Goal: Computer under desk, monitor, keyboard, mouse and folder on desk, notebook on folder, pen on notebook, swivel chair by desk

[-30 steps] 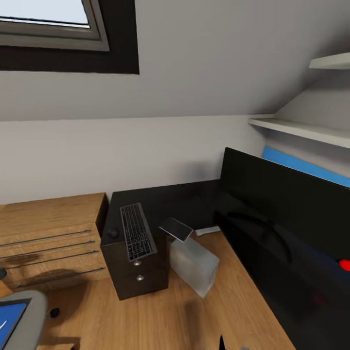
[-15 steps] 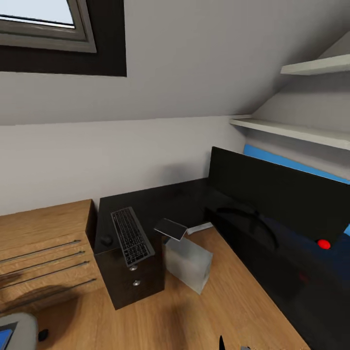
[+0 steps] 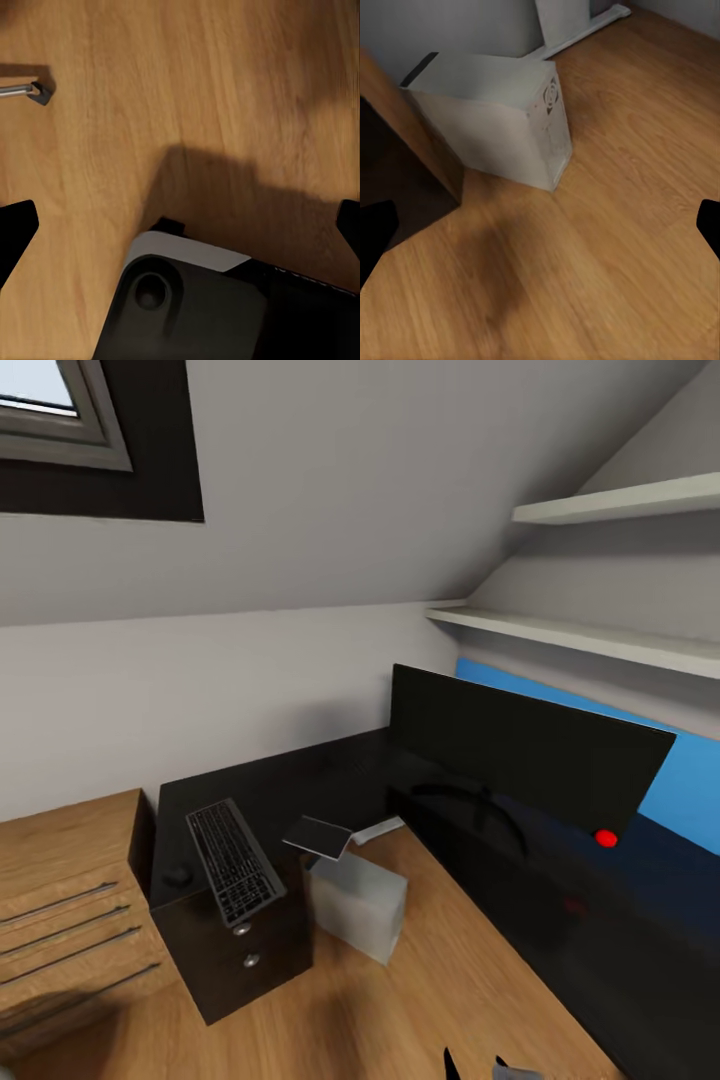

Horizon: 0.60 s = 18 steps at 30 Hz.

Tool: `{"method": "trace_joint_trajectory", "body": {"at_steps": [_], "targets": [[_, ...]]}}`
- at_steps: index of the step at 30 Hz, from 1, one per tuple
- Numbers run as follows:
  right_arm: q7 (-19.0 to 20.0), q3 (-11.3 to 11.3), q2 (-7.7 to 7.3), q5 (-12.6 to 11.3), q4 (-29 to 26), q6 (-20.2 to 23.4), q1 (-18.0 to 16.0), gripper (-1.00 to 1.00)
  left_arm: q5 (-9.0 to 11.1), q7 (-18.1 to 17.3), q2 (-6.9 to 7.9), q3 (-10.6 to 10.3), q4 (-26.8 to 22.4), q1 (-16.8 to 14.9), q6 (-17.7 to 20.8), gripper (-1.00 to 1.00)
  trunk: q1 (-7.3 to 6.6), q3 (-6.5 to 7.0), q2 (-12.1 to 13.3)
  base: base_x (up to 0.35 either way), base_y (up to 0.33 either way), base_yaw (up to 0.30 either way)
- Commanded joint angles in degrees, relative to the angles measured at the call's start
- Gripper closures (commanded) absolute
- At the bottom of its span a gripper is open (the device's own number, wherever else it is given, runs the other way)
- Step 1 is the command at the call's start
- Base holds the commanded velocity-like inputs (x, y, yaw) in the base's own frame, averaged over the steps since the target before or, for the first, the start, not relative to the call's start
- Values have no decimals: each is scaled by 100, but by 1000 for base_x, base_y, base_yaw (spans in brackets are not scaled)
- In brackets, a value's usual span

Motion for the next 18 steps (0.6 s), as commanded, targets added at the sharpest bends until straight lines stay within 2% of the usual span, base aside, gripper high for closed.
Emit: {"method": "trace_joint_trajectory", "body": {"at_steps": [1,7,18], "targets": [[114,-26,-10,-51,11,-16,-7,-100,51,35,4,-49,-3,-5,-27,-100,2,-4,-9,1,2,-270],[278,-27,-42,-54,8,-29,-7,-100,51,35,7,-47,-3,-5,-27,-100,2,28,-9,0,1,-269],[299,-26,-43,-49,1,-22,-7,-100,51,35,7,-41,-3,-5,-27,-100,2,90,-9,0,0,-269]]}}
